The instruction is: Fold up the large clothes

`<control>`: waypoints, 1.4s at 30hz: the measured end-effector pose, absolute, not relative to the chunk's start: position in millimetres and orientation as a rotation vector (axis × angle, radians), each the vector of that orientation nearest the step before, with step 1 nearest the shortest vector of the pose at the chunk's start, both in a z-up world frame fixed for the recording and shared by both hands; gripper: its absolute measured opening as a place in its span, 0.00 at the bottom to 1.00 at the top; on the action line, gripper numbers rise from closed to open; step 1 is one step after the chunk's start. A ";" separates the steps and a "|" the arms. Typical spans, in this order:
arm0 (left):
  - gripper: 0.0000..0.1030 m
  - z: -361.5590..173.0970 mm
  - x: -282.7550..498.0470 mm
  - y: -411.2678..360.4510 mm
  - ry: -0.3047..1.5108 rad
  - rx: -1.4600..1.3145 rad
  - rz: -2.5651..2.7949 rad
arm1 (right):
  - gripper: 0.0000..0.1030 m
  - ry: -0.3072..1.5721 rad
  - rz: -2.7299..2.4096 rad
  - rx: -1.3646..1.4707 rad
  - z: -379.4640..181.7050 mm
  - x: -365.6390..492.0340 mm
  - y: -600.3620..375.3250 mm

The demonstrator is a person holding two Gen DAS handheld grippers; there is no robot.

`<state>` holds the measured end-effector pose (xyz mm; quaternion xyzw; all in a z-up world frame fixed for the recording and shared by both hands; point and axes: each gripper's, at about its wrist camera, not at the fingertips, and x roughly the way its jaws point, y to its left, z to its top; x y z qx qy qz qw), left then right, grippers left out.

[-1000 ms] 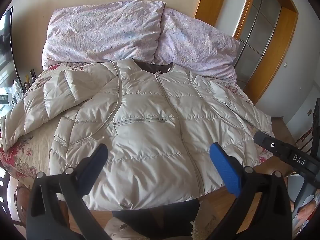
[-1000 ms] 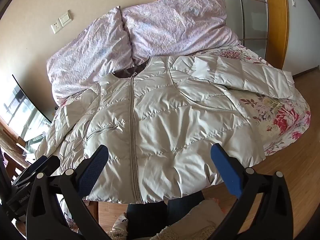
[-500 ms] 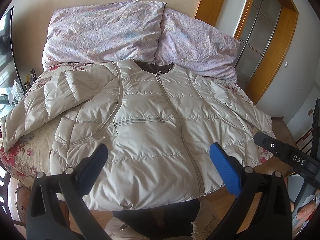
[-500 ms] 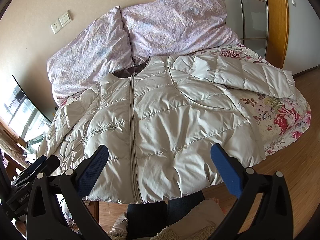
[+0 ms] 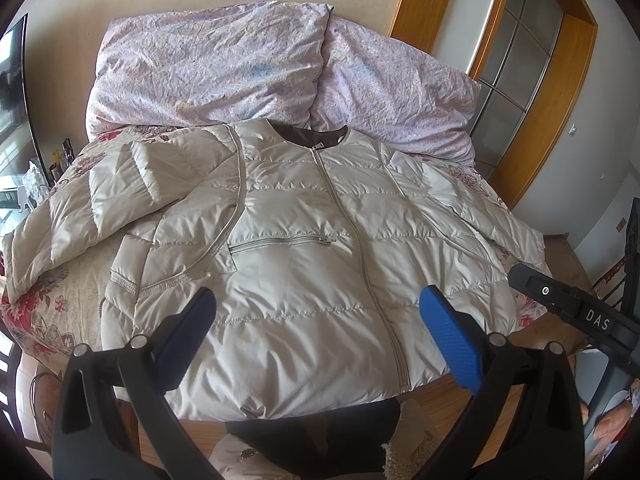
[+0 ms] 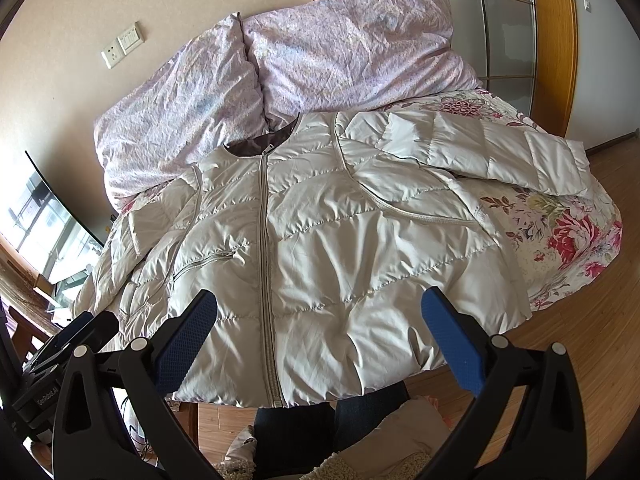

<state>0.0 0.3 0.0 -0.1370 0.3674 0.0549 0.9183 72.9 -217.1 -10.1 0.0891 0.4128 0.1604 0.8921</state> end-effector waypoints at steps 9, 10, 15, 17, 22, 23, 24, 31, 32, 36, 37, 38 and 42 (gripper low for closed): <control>0.98 0.0 0.0 0.1 0.755 -0.280 0.114 | 0.99 0.857 0.333 0.186 -9.9 72.7 -217.3; 0.98 0.1 -0.2 0.2 0.755 -0.281 0.114 | 0.99 0.856 0.333 0.186 -9.6 72.5 -217.8; 0.98 0.1 -0.1 0.1 0.754 -0.281 0.114 | 0.99 0.854 0.334 0.185 -9.9 72.7 -217.3; 0.98 0.1 -0.1 0.0 0.755 -0.281 0.113 | 0.99 0.855 0.334 0.187 -10.0 73.0 -217.5; 0.98 0.1 -0.1 0.2 0.755 -0.281 0.114 | 0.99 0.856 0.335 0.187 -9.9 72.9 -217.6; 0.98 0.1 -0.1 0.1 0.755 -0.281 0.114 | 0.99 0.856 0.335 0.187 -10.2 72.9 -217.1; 0.98 0.1 -0.2 0.1 0.755 -0.281 0.114 | 0.99 0.855 0.335 0.186 -10.2 72.8 -216.9; 0.98 0.1 -0.1 0.1 0.755 -0.282 0.114 | 0.99 0.856 0.336 0.187 -10.5 73.4 -217.1; 0.98 0.1 -0.1 0.1 0.755 -0.281 0.114 | 0.99 0.856 0.336 0.188 -10.7 73.5 -216.8; 0.98 0.2 -0.2 0.1 0.755 -0.282 0.114 | 0.99 0.855 0.335 0.188 -10.5 74.6 -217.5; 0.98 0.3 -0.2 0.2 0.754 -0.282 0.114 | 0.99 0.855 0.335 0.188 -10.6 73.9 -218.4; 0.98 0.1 -0.1 0.1 0.755 -0.282 0.115 | 0.99 0.854 0.335 0.188 -10.7 74.2 -218.4; 0.98 0.1 -0.1 0.1 0.756 -0.281 0.114 | 0.99 0.857 0.334 0.190 -11.2 75.7 -219.0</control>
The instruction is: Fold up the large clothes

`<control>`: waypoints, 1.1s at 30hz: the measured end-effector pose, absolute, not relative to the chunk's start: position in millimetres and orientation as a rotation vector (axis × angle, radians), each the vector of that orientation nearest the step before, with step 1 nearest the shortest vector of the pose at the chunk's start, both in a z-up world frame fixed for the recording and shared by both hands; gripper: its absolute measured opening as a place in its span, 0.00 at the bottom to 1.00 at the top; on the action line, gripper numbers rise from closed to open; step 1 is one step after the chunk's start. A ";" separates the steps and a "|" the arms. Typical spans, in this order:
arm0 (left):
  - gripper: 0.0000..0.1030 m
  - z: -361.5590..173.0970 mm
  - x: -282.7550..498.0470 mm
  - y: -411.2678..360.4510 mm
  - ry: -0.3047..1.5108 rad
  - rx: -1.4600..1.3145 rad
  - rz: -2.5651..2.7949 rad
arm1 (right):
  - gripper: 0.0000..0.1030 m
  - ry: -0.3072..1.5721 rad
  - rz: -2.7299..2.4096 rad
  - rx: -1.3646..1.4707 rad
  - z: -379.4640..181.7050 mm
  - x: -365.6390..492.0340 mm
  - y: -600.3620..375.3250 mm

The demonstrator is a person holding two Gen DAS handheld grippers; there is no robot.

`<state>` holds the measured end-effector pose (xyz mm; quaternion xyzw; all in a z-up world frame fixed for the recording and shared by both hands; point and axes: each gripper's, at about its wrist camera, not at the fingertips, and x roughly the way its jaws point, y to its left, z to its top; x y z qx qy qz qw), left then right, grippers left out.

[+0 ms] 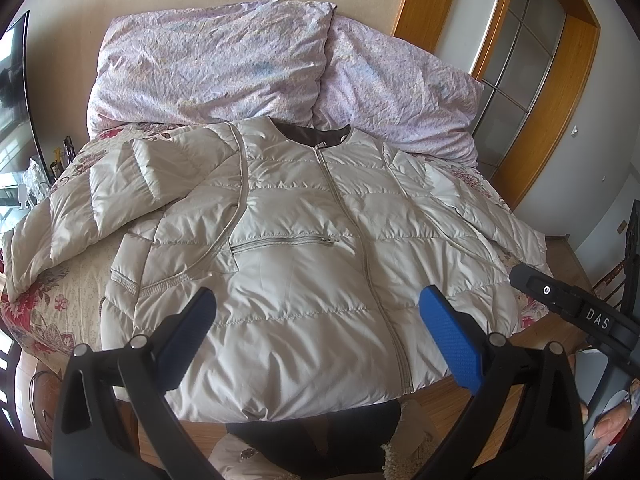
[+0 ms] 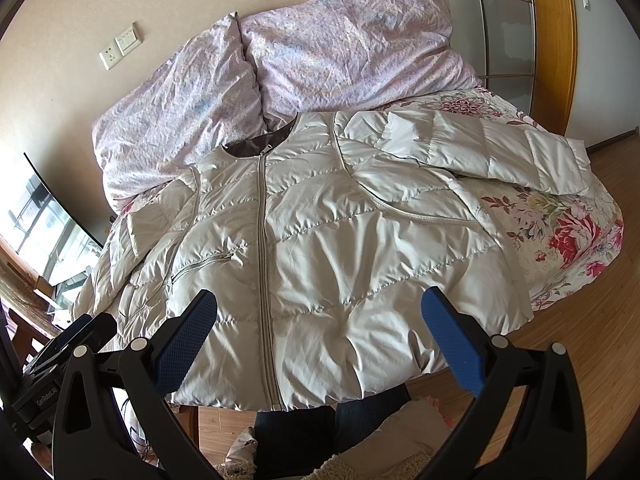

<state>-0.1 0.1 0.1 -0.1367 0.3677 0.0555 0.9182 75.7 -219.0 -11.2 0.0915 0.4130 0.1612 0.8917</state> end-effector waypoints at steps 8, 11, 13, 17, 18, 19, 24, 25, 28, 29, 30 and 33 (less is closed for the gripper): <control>0.98 -0.2 -4.1 7.3 0.759 -0.282 0.114 | 0.99 0.863 0.345 0.193 -13.6 77.9 -217.9; 0.98 -5.0 -0.2 11.2 0.760 -0.282 0.116 | 0.99 0.863 0.346 0.194 -13.4 78.7 -218.8; 0.98 -4.3 -2.5 9.1 0.759 -0.281 0.117 | 0.99 0.862 0.345 0.194 -13.8 79.1 -218.7; 0.98 -9.0 -2.0 12.5 0.760 -0.276 0.123 | 0.99 0.866 0.337 0.202 -19.2 90.1 -223.9; 0.98 -13.9 8.3 16.0 0.761 -0.275 0.126 | 0.99 0.867 0.338 0.205 -20.4 91.6 -224.4; 0.98 -15.4 9.7 17.4 0.761 -0.273 0.130 | 0.99 0.868 0.335 0.207 -21.3 94.1 -225.5; 0.98 -20.2 19.4 19.6 0.779 -0.271 0.134 | 0.99 0.836 0.310 0.281 -26.4 108.7 -243.0; 0.98 -22.3 22.3 20.8 0.785 -0.274 0.134 | 0.99 0.830 0.303 0.307 -28.6 115.0 -249.7; 0.98 -29.2 31.5 26.8 0.808 -0.294 0.116 | 0.99 0.825 0.249 0.395 -42.3 138.9 -278.2; 0.98 -32.0 35.0 29.4 0.816 -0.305 0.105 | 0.99 0.821 0.221 0.429 -47.9 146.7 -290.4; 0.98 -34.3 38.4 31.0 0.822 -0.316 0.094 | 0.99 0.817 0.188 0.465 -53.6 155.3 -304.1; 0.98 -43.5 49.8 37.8 0.847 -0.350 0.064 | 0.99 0.837 0.080 0.565 -70.9 181.4 -348.0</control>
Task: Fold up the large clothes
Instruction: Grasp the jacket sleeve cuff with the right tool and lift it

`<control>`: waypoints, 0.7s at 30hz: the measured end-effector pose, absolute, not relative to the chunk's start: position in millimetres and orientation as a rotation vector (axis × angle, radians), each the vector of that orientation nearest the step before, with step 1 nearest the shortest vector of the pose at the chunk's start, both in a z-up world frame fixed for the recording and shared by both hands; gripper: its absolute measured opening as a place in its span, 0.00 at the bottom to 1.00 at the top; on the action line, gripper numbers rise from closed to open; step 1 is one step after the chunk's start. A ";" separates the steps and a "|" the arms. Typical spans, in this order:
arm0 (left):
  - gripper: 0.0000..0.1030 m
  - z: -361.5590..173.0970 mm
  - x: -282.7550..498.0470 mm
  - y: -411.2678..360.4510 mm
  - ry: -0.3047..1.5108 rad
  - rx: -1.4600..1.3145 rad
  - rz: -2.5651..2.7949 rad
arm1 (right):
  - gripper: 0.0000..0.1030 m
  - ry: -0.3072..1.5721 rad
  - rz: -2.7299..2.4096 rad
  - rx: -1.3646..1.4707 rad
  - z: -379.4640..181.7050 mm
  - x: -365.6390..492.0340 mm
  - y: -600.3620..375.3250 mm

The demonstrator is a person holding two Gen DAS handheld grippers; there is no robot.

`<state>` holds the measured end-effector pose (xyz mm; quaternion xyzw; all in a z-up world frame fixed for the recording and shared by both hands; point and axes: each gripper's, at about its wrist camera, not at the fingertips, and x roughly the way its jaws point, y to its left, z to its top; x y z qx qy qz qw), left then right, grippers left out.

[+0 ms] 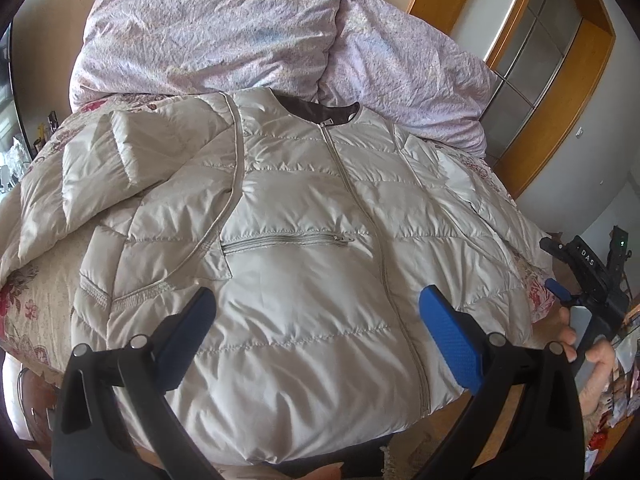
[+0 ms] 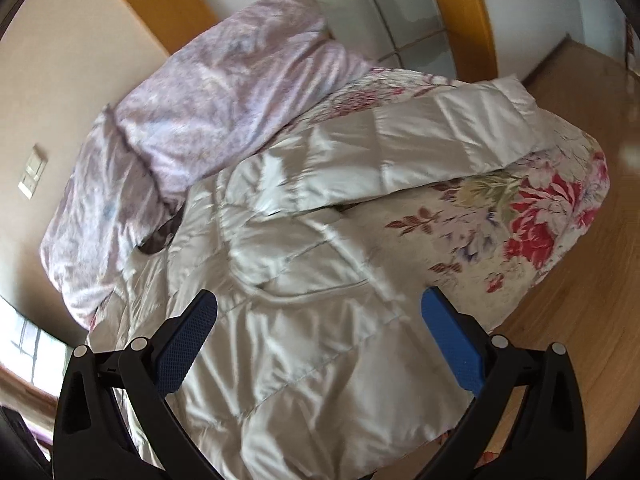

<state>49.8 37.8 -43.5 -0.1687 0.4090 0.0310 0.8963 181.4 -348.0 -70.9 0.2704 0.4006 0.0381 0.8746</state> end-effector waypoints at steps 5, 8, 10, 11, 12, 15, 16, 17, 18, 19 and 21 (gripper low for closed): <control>0.98 -59.1 69.3 43.8 0.890 -0.409 -0.028 | 0.92 0.879 -0.053 0.780 -103.5 221.2 -424.2; 0.98 -66.6 79.2 44.0 0.911 -0.404 -0.040 | 0.79 0.882 -0.129 0.899 -122.3 236.8 -465.3; 0.98 -71.3 85.9 46.2 0.926 -0.410 -0.046 | 0.70 0.874 -0.178 0.960 -132.8 243.9 -487.5; 0.98 -73.8 88.7 47.3 0.933 -0.414 -0.047 | 0.64 0.874 -0.201 0.989 -138.3 247.3 -497.3; 0.98 -76.1 91.3 48.1 0.940 -0.416 -0.050 | 0.61 0.877 -0.211 1.013 -142.6 249.7 -503.2; 0.98 -82.2 98.2 49.9 0.958 -0.415 -0.054 | 0.55 0.868 -0.200 1.074 -153.9 258.8 -518.4; 0.98 -83.6 100.5 49.8 0.963 -0.414 -0.057 | 0.54 0.857 -0.203 1.077 -154.7 262.1 -521.6; 0.98 -84.8 102.7 49.8 0.967 -0.411 -0.059 | 0.54 0.851 -0.208 1.077 -154.5 264.0 -522.8; 0.98 -85.5 104.4 49.3 0.967 -0.407 -0.060 | 0.54 0.846 -0.213 1.075 -154.4 266.6 -523.8; 0.97 -86.0 106.6 49.8 0.961 -0.401 -0.062 | 0.53 0.841 -0.214 1.073 -154.6 268.5 -525.0; 0.97 -84.6 108.4 49.3 0.939 -0.390 -0.061 | 0.47 0.830 -0.227 1.066 -156.2 276.6 -527.8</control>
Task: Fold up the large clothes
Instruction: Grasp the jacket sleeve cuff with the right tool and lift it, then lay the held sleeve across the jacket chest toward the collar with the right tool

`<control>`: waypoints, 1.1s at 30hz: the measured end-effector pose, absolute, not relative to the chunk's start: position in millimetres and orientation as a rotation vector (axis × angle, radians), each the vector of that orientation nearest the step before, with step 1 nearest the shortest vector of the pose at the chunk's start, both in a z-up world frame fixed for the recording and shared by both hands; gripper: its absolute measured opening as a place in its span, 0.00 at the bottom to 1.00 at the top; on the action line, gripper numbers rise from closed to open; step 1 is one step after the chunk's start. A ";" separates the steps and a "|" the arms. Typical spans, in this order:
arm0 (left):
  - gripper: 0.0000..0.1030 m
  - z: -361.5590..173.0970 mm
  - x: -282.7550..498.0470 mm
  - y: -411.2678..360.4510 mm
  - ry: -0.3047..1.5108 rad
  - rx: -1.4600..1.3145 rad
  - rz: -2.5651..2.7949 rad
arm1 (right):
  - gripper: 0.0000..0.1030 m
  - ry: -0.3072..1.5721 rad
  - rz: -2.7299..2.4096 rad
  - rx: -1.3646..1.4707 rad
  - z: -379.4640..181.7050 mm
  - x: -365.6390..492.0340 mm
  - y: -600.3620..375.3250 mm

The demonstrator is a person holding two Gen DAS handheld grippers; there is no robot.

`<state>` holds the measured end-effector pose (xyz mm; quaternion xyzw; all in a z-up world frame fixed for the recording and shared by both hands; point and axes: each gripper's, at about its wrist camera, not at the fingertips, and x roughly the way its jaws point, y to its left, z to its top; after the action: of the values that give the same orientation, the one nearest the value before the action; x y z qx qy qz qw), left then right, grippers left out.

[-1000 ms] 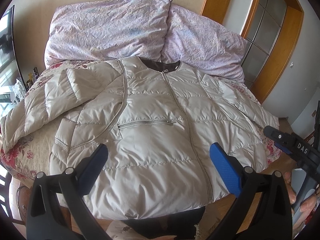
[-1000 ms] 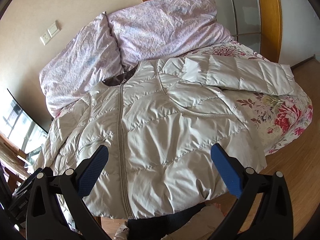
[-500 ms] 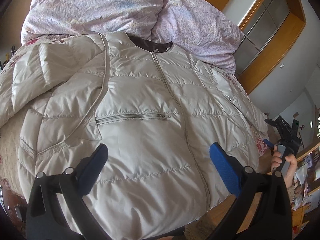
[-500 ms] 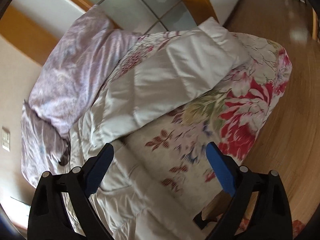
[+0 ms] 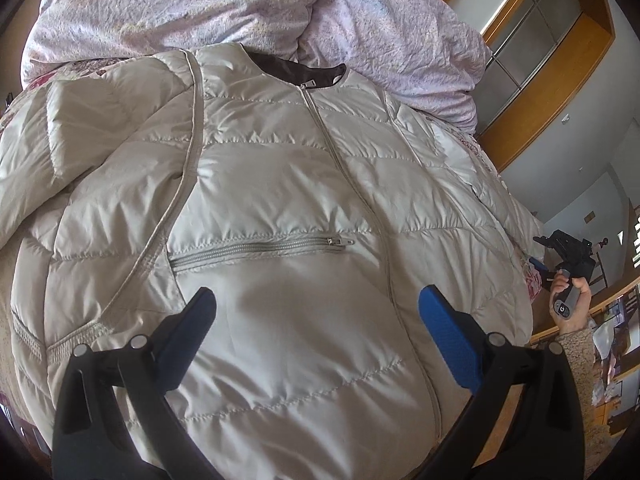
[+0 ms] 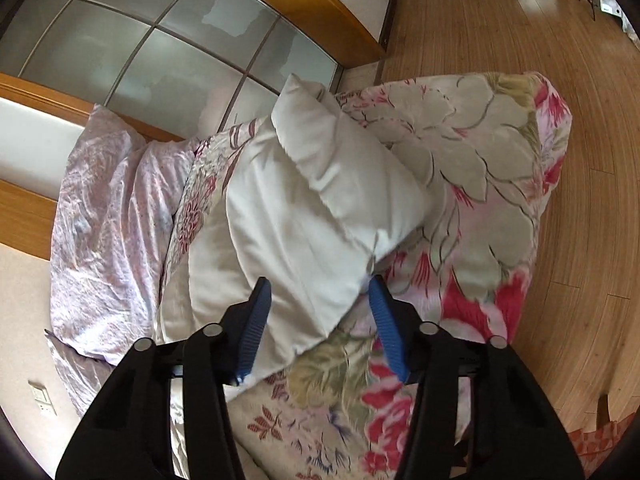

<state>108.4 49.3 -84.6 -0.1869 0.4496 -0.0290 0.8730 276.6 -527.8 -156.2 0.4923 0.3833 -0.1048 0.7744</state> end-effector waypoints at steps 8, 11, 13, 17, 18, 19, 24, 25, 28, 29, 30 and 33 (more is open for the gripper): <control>0.97 -78.8 106.2 55.7 0.881 -0.371 -0.037 | 0.14 0.811 -0.303 0.944 -141.7 292.0 -519.5; 0.97 -77.1 102.9 64.7 0.850 -0.386 -0.009 | 0.11 0.759 -0.308 0.809 -112.0 296.0 -503.1; 0.97 -75.6 100.4 72.4 0.825 -0.416 0.007 | 0.09 0.712 -0.279 0.720 -84.8 298.6 -485.0; 0.97 -72.3 91.8 89.1 0.768 -0.461 0.082 | 0.08 0.621 -0.129 0.571 -27.5 303.3 -428.1; 0.97 -71.8 89.3 93.1 0.757 -0.469 0.100 | 0.08 0.601 -0.074 0.537 -14.2 302.6 -408.7; 0.97 -71.3 85.9 96.6 0.744 -0.472 0.116 | 0.08 0.588 -0.027 0.512 -4.0 303.4 -391.9; 0.97 -65.2 66.3 113.6 0.675 -0.451 0.201 | 0.08 0.557 0.242 0.403 33.3 299.1 -299.7; 0.98 -64.8 63.5 118.3 0.676 -0.465 0.195 | 0.08 0.555 0.296 0.384 37.4 298.8 -278.8; 0.98 -66.7 52.6 132.6 0.674 -0.522 0.192 | 0.08 0.568 0.422 0.327 43.0 294.6 -227.0; 0.98 -66.7 49.1 137.0 0.667 -0.535 0.195 | 0.08 0.577 0.460 0.311 42.9 292.6 -212.6; 0.97 -66.5 45.7 140.7 0.661 -0.541 0.204 | 0.08 0.591 0.509 0.292 41.5 291.2 -193.1; 0.97 -65.5 36.8 147.2 0.647 -0.537 0.239 | 0.08 0.639 0.608 0.247 32.3 287.6 -151.2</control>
<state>36.8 147.2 -65.5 -0.2602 0.3132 0.1155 0.9060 287.6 -151.2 32.3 0.1193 0.3083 0.2934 0.8970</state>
